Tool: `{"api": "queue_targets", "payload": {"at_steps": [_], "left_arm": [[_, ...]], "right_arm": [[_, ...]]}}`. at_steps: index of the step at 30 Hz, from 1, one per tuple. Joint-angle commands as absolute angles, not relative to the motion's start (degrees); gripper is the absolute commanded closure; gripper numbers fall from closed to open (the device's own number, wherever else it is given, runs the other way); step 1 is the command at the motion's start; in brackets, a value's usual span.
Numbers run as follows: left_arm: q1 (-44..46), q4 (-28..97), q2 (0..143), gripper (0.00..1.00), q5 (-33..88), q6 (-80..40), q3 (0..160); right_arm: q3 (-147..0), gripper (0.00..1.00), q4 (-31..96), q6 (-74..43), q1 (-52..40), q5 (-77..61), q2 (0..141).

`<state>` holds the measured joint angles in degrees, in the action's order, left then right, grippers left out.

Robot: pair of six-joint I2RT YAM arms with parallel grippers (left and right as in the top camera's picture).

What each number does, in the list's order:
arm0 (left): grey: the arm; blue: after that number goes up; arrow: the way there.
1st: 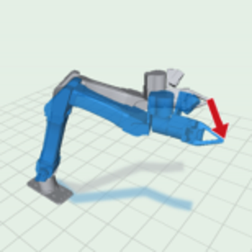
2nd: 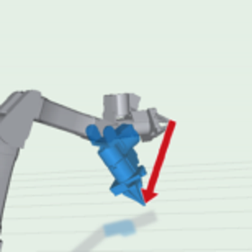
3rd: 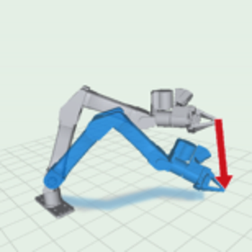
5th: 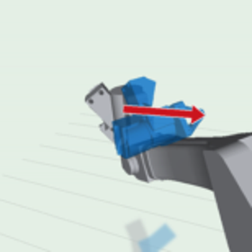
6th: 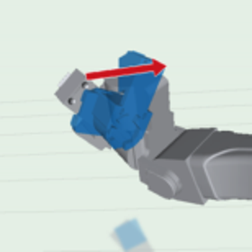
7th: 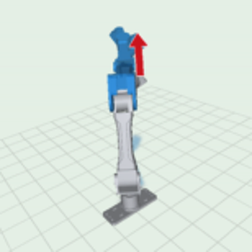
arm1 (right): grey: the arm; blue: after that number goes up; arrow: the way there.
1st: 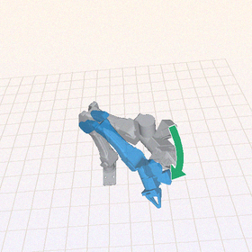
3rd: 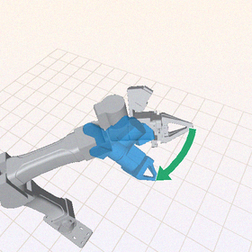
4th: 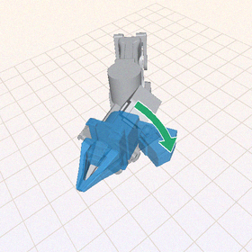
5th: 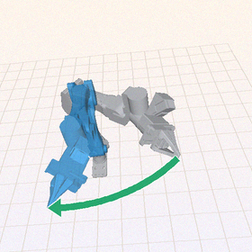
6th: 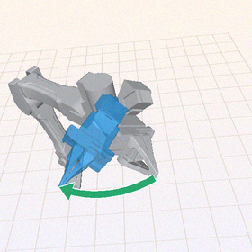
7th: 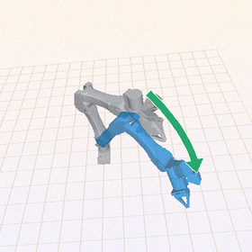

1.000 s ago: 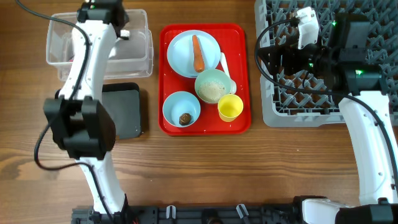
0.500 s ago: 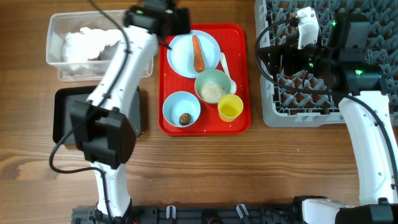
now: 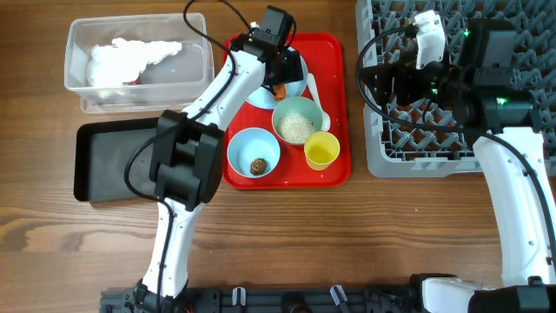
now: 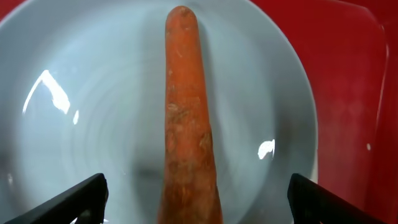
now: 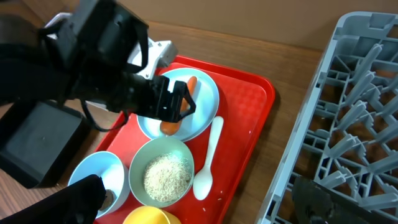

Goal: Sort waste into correct bins and load items into the dishwasher rack
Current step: 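Grasp the orange carrot on the plate with the left gripper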

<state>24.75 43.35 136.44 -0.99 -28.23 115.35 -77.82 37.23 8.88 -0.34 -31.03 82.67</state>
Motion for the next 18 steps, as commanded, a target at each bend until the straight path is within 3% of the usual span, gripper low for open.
{"api": "queue_targets", "payload": {"at_steps": [1, 3, 4, 6, 9, 16, 18], "left_arm": [[25.0, 42.7, 139.6, 0.14, -0.4, -29.3, 115.4], [25.1, 42.6, 141.3, 0.43, -0.4, -29.2, 115.4], [25.1, 42.6, 142.0, 0.48, -0.4, -29.3, 115.4], [25.4, 42.7, 143.4, 0.49, -0.4, -29.3, 115.4], [25.3, 42.5, 143.7, 0.74, -0.4, -29.2, 115.4], [25.2, 44.6, 138.5, 0.96, -0.5, -28.7, 115.4], [24.9, 44.6, 135.3, 0.96, -0.5, -28.7, 115.4]], "right_arm": [[-77.9, 0.0, 37.1, 8.4, -0.3, -30.9, 83.1], [-77.9, 0.0, 37.1, 8.4, -0.3, -30.9, 83.1], [-77.9, 0.0, 37.1, 8.4, -0.3, -30.9, 83.1], [-77.9, 0.01, 37.2, 8.4, -0.3, -30.9, 83.1], [-77.9, 0.0, 37.2, 8.4, -0.3, -30.9, 83.1], [-77.9, 0.0, 37.4, 8.4, -0.3, -30.9, 83.1], [-77.9, 0.0, 37.4, 8.4, -0.3, -30.9, 83.1]]}}
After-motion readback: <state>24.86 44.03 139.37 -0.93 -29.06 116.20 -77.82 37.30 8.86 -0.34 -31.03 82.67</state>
